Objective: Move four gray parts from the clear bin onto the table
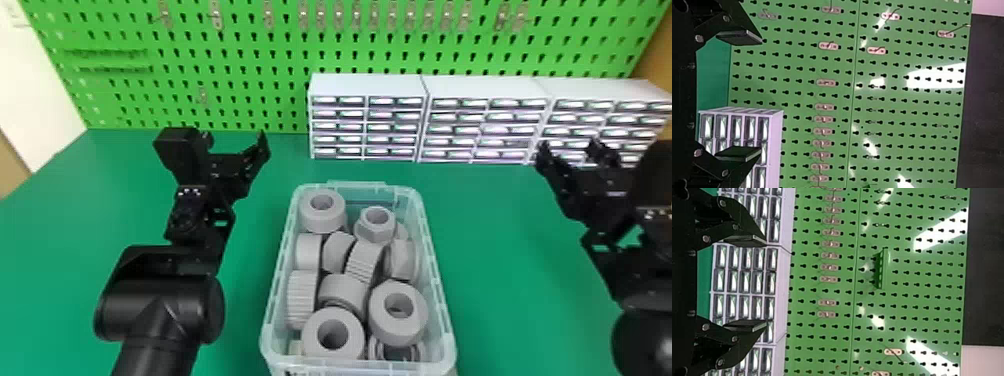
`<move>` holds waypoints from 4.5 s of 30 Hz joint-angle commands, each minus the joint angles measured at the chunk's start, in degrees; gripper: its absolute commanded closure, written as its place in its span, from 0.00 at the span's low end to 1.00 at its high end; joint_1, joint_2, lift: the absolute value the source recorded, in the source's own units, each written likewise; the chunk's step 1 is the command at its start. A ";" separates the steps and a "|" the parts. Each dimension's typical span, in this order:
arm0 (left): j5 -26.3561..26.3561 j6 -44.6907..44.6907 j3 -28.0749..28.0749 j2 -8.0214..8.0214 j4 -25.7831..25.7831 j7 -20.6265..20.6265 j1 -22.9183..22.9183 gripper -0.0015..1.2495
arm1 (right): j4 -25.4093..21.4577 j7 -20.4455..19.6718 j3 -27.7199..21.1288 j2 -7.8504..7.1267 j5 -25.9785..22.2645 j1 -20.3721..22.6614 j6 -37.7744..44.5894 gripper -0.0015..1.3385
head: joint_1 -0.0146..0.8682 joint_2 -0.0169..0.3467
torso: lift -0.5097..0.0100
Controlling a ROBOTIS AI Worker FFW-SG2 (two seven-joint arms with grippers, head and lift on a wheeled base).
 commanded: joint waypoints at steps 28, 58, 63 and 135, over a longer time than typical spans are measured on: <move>0.34 0.01 0.04 -0.15 0.04 0.00 0.41 0.23 | 0.00 0.00 0.98 -0.73 -0.88 -0.63 -0.09 0.40 | 0.80 0.24 | 0.88; 0.43 0.01 0.31 -0.15 0.04 0.00 0.85 0.23 | -0.09 0.00 0.11 -0.21 -0.88 -0.28 -0.09 0.40 | 0.80 0.24 | 0.88; 0.43 0.01 0.66 -0.15 0.04 -0.09 1.11 0.23 | -0.09 0.00 0.11 -0.12 -0.97 -0.46 -0.09 0.40 | 0.80 0.24 | 0.88; -0.80 1.68 -0.13 -0.15 -0.05 -0.18 0.76 0.23 | -5.36 0.09 22.17 -3.11 -10.90 -28.14 61.53 0.40 | 0.80 0.24 | 0.88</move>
